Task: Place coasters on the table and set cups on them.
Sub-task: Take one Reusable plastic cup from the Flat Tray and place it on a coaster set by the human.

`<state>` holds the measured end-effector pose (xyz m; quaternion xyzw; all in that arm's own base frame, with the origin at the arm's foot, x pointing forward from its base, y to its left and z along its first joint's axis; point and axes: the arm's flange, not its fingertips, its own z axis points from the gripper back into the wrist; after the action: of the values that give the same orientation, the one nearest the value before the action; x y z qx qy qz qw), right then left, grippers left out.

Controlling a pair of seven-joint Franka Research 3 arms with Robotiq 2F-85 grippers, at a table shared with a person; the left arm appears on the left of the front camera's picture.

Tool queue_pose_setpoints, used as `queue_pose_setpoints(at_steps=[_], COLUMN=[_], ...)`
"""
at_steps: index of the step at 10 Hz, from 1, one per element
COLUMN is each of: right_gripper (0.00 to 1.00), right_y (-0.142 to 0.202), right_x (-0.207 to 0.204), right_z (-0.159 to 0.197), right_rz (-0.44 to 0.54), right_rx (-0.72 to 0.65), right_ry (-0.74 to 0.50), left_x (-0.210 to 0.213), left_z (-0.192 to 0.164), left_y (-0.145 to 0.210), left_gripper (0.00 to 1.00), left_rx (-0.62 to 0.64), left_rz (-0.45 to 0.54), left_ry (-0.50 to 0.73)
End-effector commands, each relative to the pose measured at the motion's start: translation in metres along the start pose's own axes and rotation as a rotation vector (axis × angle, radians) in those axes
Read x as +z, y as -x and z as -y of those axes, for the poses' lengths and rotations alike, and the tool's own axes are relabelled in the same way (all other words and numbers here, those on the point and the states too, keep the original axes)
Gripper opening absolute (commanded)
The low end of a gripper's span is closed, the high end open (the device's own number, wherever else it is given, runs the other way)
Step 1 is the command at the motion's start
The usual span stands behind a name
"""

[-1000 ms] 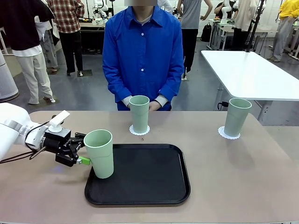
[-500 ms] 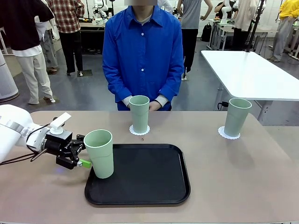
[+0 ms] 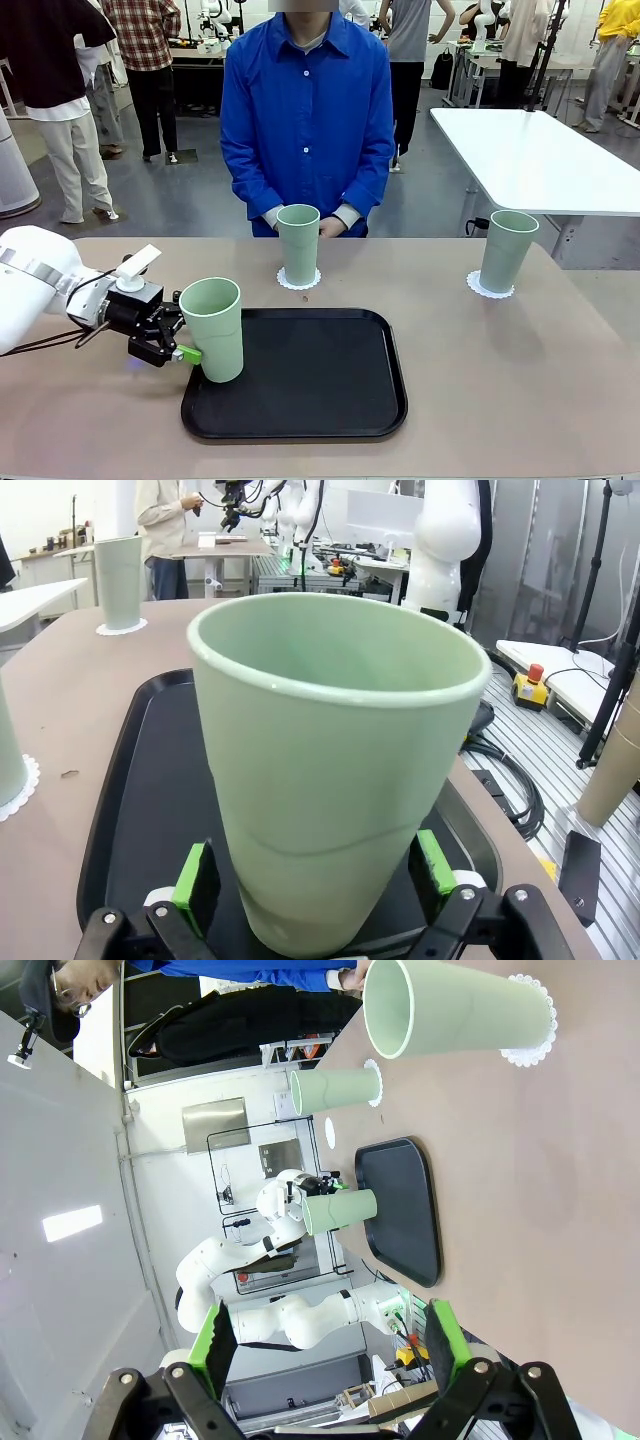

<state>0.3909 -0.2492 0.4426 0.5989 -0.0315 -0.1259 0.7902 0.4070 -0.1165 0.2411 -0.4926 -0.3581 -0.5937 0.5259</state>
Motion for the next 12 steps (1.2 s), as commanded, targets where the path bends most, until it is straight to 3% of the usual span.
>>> queue_pose_setpoints(at_steps=[1, 5, 6, 7, 8, 9, 10, 11, 12], right_gripper=[1.00, 1.00, 1.00, 1.00, 1.00, 1.00, 1.00, 1.00, 1.00], right_y=[0.003, 0.003, 0.003, 0.003, 0.003, 0.003, 0.003, 0.003, 0.003], right_x=[-0.001, -0.001, -0.001, -0.001, -0.001, -0.001, -0.001, -0.001, -0.001], right_z=[-0.001, -0.001, -0.001, -0.001, -0.001, -0.001, -0.001, -0.001, -0.001], right_rz=[0.000, 0.000, 0.000, 0.000, 0.000, 0.000, 0.000, 0.000, 0.000], right_rx=[0.002, 0.002, 0.002, 0.002, 0.002, 0.002, 0.002, 0.002, 0.002], right_ry=[-0.005, -0.005, -0.005, -0.005, -0.005, -0.005, -0.005, -0.005, -0.005], left_x=[-0.013, -0.017, -0.015, -0.012, -0.009, -0.006, 0.000, 0.007, 0.015], left_z=[-0.006, -0.006, -0.005, -0.004, -0.002, 0.000, 0.003, 0.007, 0.015], left_y=[0.001, 0.002, 0.003, 0.003, 0.001, -0.002, -0.012, -0.033, -0.064], left_gripper=[1.00, 1.00, 0.41, 0.40, 0.00, 0.35, 0.00, 0.23, 0.23], left_rx=[-0.026, -0.035, -0.051, -0.053, -0.057, -0.062, -0.045, 0.001, 0.020], left_rz=[0.000, 0.027, 0.031, 0.034, 0.033, 0.031, 0.024, 0.020, -0.001], left_ry=[0.021, 0.038, 0.048, 0.053, 0.053, 0.050, 0.025, -0.017, -0.074])
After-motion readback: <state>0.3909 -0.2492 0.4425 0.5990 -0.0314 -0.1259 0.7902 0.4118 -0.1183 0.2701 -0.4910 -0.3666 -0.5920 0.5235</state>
